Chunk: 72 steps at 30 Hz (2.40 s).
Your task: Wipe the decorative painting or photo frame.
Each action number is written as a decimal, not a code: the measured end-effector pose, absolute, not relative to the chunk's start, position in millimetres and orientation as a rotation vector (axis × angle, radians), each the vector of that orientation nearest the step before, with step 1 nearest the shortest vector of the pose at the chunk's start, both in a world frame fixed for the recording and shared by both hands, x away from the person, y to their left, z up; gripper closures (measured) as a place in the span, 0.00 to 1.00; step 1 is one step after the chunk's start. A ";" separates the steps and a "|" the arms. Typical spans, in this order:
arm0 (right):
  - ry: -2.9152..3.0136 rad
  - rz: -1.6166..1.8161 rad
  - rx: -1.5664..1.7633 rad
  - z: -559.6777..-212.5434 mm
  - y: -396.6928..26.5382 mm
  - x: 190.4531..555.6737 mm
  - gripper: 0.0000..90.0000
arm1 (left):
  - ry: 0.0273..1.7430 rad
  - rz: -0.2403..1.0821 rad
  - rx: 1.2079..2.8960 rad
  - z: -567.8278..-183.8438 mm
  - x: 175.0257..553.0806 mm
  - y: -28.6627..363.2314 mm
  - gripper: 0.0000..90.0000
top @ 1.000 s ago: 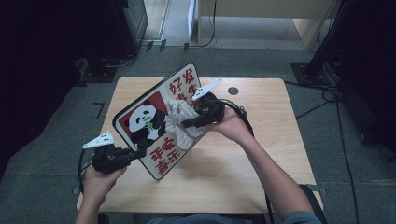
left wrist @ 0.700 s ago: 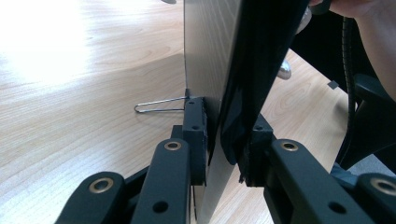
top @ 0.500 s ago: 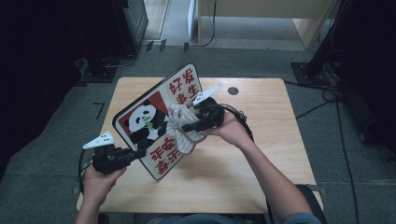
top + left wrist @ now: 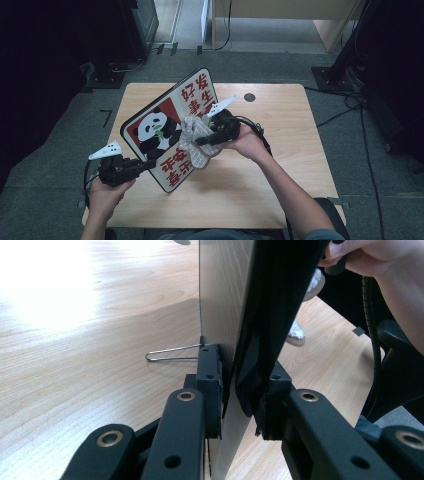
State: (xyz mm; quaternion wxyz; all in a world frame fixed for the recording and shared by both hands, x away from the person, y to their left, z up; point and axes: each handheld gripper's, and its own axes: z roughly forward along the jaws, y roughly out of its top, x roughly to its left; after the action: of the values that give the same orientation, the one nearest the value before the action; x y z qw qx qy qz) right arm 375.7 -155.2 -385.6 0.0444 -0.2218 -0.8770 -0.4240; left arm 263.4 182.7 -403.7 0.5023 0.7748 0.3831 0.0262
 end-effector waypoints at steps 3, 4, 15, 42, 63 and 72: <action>-2.685 -1.288 -0.674 -390.7 -156.0 375.1 0.69 | 0.926 0.063 1.871 -403.8 263.4 182.7 0.85; -2.682 -1.289 -0.676 -392.4 -156.0 374.8 0.69 | 0.926 0.062 1.870 -403.9 263.4 182.8 0.85; -2.691 -1.226 -0.699 -413.5 -157.7 371.5 0.69 | 0.917 0.059 1.873 -403.9 263.2 183.1 0.85; -2.699 -1.082 -0.752 -465.5 -162.3 364.5 0.69 | 0.897 0.039 1.877 -404.3 265.7 185.0 0.84; -2.679 -1.165 -0.766 -430.4 -165.5 359.7 0.70 | 0.902 0.029 1.860 -406.1 270.8 187.9 0.85; -2.721 -1.248 -0.726 -373.0 -156.4 358.9 0.70 | 0.900 0.031 1.862 -405.8 272.0 187.7 0.85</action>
State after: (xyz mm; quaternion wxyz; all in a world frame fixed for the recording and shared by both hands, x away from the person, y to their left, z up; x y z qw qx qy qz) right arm 358.9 -156.4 -373.0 0.0306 -0.2354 -0.8829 -0.4051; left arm 272.0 187.7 -405.8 0.5115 0.7736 0.3738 0.0128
